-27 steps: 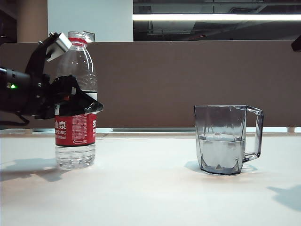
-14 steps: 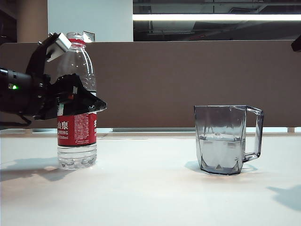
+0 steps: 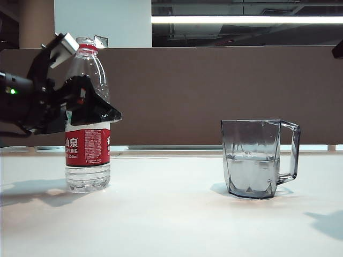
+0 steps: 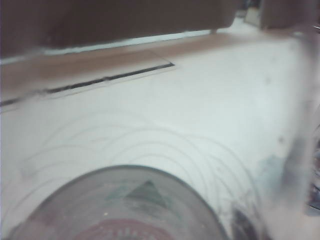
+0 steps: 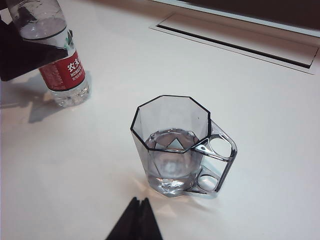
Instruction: Pick up the mineral water bottle with the left hand on the table and pour water into the mug until it's half full.
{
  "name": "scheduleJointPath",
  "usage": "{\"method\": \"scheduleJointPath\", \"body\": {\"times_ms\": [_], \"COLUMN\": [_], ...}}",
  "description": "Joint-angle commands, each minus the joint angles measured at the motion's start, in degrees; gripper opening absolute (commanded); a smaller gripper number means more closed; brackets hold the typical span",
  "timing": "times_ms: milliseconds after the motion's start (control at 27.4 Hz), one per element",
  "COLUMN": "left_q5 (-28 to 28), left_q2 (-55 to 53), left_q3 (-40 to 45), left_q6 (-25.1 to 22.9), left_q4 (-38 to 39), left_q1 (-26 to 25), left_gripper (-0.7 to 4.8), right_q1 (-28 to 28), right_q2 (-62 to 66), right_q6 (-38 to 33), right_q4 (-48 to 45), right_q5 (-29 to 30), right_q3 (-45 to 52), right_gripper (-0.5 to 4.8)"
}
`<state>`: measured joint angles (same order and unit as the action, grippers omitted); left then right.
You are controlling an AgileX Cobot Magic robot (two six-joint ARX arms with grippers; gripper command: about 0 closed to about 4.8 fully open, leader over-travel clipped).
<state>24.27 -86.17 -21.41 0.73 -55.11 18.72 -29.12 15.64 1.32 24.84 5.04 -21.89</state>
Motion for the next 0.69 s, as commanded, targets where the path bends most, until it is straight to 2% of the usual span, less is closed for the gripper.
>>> {"method": "scheduleJointPath", "body": {"times_ms": [37, 329, 439, 694], "left_q5": [-1.38, -2.62, -2.73, -7.17], "left_q2": [3.37, 12.79, 16.06, 22.67], "left_q3": [-0.07, -0.07, -0.07, -0.09], "left_q6": [-1.86, -6.75, -6.75, -8.33], "left_q4": [6.29, 23.23, 28.74, 40.11], "left_q1": [0.04, 0.04, 0.04, 0.04], "left_gripper": [4.79, 4.79, 4.79, 4.79], "right_q1": [-0.02, -0.02, -0.02, -0.02], "right_q2": [-0.09, -0.07, -0.09, -0.09], "right_q6": [-0.02, -0.02, -0.02, -0.02], "right_q4": [-1.07, -1.09, -1.11, -1.05], "right_q5": [0.22, 0.22, 0.24, 0.26], "right_q3": [-0.46, -0.46, -0.46, -0.46], "right_gripper": [-0.05, -0.05, -0.05, -0.05]}}
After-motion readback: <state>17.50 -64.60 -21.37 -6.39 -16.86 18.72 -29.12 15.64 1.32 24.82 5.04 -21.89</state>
